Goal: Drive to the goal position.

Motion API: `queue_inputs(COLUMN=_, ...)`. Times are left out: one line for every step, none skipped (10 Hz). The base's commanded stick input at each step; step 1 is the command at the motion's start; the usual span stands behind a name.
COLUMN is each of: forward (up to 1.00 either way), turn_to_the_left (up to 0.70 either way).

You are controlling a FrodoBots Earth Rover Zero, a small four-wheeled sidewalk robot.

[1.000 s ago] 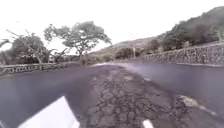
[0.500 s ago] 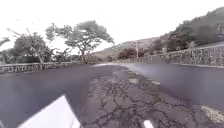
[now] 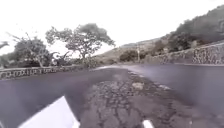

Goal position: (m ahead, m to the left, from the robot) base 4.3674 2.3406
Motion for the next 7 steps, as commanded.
queue_inputs(forward=0.85, turn_to_the_left=0.0)
queue_inputs(forward=0.85, turn_to_the_left=0.0)
queue_inputs(forward=0.85, turn_to_the_left=0.0)
queue_inputs(forward=0.85, turn_to_the_left=0.0)
queue_inputs(forward=0.85, turn_to_the_left=0.0)
queue_inputs(forward=0.85, turn_to_the_left=0.0)
queue_inputs(forward=0.85, turn_to_the_left=0.0)
